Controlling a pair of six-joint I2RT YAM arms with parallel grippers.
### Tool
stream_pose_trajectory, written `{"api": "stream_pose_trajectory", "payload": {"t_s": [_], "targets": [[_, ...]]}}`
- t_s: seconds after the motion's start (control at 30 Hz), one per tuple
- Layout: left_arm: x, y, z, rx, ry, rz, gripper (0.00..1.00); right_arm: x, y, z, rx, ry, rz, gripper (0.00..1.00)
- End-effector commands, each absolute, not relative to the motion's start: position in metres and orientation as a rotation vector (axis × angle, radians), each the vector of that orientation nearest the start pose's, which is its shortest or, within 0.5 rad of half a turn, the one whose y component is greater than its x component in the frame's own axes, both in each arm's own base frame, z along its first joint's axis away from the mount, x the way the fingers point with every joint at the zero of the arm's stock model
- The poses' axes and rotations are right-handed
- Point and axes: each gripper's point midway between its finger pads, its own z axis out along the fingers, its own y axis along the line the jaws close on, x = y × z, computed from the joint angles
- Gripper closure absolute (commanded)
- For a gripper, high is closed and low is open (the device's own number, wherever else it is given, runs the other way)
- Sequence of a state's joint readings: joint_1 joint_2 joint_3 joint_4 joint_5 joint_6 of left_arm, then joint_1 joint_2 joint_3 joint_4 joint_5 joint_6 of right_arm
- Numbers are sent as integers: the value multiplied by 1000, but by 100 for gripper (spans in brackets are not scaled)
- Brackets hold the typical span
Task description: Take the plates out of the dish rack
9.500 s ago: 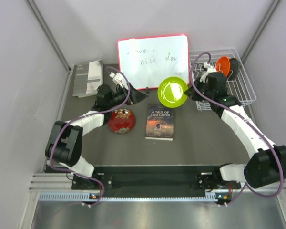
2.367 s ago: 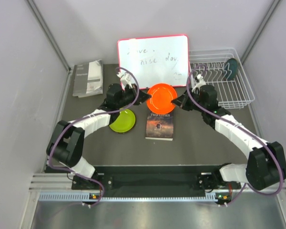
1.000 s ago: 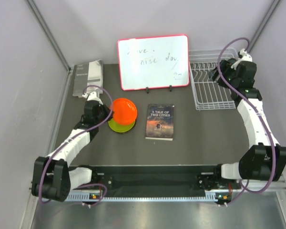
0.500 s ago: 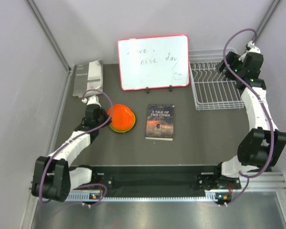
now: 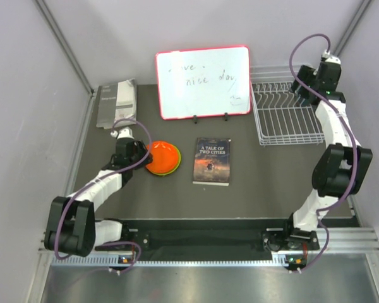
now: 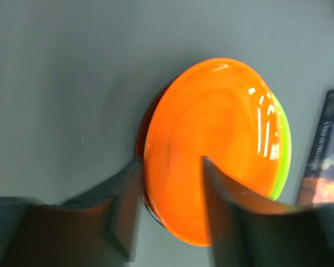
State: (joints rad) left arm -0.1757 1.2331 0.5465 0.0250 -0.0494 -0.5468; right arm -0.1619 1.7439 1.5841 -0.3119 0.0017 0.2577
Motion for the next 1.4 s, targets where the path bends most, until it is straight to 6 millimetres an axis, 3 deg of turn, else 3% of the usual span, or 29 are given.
{"api": "stream_pose_trajectory", "payload": {"t_s": [0.0, 0.13, 0.17, 0.23, 0.27, 0.33, 0.37, 0.4, 0.47, 0.53, 0.57, 0.73, 0.8, 0.9, 1.37], "targets": [[338, -70, 78, -438, 2181, -328, 37, 527, -99, 259, 426, 1964, -66, 15], [337, -67, 83, -429, 2174, -314, 25, 535, -118, 252, 440, 1977, -186, 15], [337, -67, 85, -426, 2170, -312, 24, 539, -122, 259, 440, 1962, -206, 14], [339, -66, 91, -413, 2154, -308, 19, 544, -135, 248, 452, 1984, -283, 14], [339, -66, 93, -410, 2153, -307, 18, 549, -138, 255, 449, 1968, -300, 15], [343, -68, 102, -386, 2136, -313, 15, 556, -149, 242, 449, 1991, -363, 15], [344, -69, 106, -382, 2132, -317, 15, 561, -153, 247, 449, 1978, -372, 15], [348, -70, 112, -375, 2122, -324, 14, 566, -157, 236, 447, 1996, -381, 16], [352, -74, 123, -351, 2103, -350, 13, 574, -165, 240, 446, 1980, -391, 21], [357, -78, 136, -329, 2076, -374, 13, 580, -171, 227, 440, 2004, -403, 27], [356, -87, 141, -292, 2078, -424, 12, 583, -177, 231, 444, 1992, -406, 28], [364, -119, 176, -137, 1999, -618, 12, 594, -183, 212, 425, 2023, -341, 44], [364, -130, 184, -102, 1975, -687, 12, 595, -187, 204, 431, 2034, -322, 45], [368, -138, 186, -96, 1963, -738, 12, 598, -183, 196, 421, 2047, -279, 50], [377, -140, 159, -116, 2016, -746, 12, 617, -186, 166, 459, 2074, -168, 61]]}}
